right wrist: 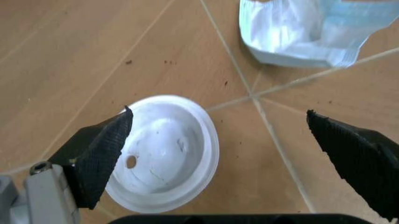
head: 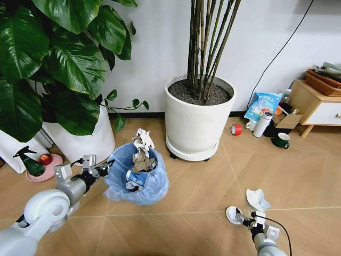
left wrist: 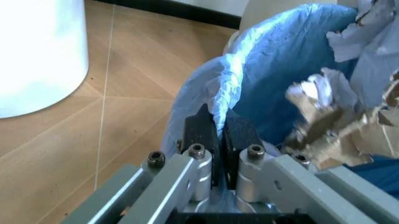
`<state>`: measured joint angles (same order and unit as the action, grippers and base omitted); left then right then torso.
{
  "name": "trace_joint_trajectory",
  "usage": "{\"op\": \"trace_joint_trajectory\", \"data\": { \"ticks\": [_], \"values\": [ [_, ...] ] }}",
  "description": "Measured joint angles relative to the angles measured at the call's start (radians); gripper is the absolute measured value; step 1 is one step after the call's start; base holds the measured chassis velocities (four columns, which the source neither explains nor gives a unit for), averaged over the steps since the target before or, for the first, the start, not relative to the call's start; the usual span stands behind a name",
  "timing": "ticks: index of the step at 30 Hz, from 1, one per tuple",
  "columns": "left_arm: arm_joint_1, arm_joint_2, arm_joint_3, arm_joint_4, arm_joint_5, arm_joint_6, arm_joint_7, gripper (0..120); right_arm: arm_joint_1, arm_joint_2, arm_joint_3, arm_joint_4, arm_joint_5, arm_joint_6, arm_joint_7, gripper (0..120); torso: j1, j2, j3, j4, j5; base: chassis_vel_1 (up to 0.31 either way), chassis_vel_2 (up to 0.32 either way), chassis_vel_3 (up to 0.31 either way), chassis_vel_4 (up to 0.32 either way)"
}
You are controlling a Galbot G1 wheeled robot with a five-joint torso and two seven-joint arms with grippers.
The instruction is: Pick up the trash bin and place the garbage on the floor into it.
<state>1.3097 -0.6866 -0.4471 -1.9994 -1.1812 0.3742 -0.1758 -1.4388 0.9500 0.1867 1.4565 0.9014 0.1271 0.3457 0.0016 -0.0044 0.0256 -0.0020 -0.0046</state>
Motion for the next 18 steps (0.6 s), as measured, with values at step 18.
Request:
{"op": "trace_joint_trajectory", "data": {
  "ticks": [18],
  "values": [
    [0.006, -0.006, -0.007, 0.007, -0.002, 0.0, 0.0, 0, 0.078, 0.023, -0.09, -0.134, 0.003, 0.001, -0.033, 55, 0.0, 0.0, 0.0, 0.0, 0.0, 0.0, 0.0, 0.0, 0.0]
  ]
}}
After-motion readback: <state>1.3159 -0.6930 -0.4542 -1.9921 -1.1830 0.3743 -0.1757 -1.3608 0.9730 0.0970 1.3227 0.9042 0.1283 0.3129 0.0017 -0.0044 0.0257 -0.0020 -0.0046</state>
